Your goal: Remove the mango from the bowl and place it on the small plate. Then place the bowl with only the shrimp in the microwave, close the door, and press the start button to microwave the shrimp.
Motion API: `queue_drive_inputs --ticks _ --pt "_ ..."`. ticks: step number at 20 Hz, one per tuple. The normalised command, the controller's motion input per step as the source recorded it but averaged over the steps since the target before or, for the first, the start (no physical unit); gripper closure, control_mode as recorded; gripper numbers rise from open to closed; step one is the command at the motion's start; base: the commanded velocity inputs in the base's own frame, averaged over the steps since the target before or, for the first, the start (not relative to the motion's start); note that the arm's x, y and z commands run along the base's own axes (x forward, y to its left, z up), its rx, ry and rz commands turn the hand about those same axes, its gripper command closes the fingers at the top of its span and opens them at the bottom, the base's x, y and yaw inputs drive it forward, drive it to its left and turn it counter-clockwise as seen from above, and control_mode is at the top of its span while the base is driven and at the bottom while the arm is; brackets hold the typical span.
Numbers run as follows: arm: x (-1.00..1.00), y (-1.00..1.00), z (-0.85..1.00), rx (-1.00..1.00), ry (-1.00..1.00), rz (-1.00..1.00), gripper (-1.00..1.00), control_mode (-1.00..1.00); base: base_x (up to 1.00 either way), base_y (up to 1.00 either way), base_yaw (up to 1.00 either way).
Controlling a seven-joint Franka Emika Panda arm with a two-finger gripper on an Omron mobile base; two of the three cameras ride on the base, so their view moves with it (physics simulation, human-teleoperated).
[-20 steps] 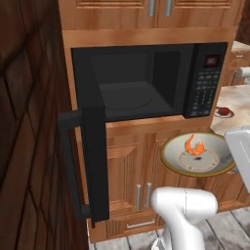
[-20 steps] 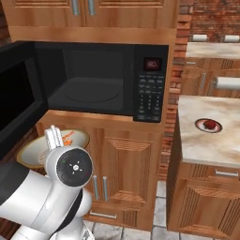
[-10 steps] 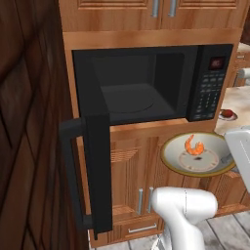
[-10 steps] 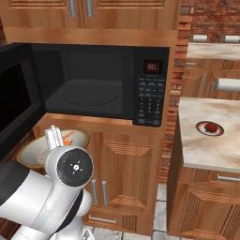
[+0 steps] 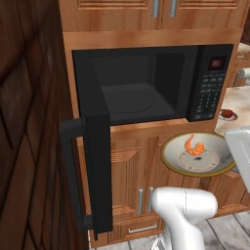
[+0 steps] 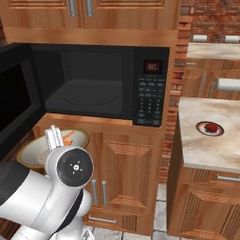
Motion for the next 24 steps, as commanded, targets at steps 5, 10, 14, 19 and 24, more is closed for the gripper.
queue_drive_inputs --ticks 5,10,14,19,24 --pt "0.09 0.03 0.0 0.0 0.0 0.0 1.0 -1.0 0.01 0.0 0.0" --pt "0.57 0.32 0.24 0.0 -0.03 0.0 1.0 -1.0 0.0 0.0 0.0" --pt "0.65 0.46 0.26 0.0 -0.07 0.0 1.0 -1.0 0.0 0.0 0.0" --pt "0.55 0.45 0.39 0.0 -0.02 0.0 1.0 -1.0 0.0 0.0 0.0" --pt "0.61 0.08 0.23 0.03 0.0 0.0 1.0 -1.0 0.0 0.0 0.0"
